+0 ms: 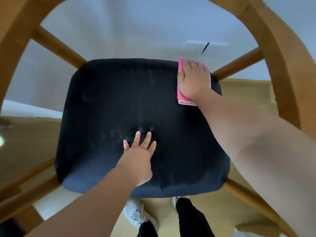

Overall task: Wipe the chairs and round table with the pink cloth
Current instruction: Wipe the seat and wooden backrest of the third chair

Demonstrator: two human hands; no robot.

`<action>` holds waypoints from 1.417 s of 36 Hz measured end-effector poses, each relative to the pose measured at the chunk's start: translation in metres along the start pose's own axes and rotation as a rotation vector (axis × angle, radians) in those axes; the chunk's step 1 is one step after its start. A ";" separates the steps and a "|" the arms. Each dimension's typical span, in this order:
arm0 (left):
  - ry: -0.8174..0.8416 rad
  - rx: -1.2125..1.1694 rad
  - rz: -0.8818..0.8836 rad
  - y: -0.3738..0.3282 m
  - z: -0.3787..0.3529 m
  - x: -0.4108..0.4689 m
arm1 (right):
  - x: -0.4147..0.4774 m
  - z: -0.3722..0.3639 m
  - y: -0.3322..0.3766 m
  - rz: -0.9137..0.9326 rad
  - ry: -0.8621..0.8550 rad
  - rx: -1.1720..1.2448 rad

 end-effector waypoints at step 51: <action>-0.508 -0.405 0.068 0.080 -0.066 -0.139 | -0.199 -0.043 0.053 -0.102 0.089 -0.002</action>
Point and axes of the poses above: each hand's wrist, its own x-axis towards the middle knuckle, its own z-axis out of the back of the hand, y = z × x, the point moved 3 cm from there along x, towards the middle knuckle
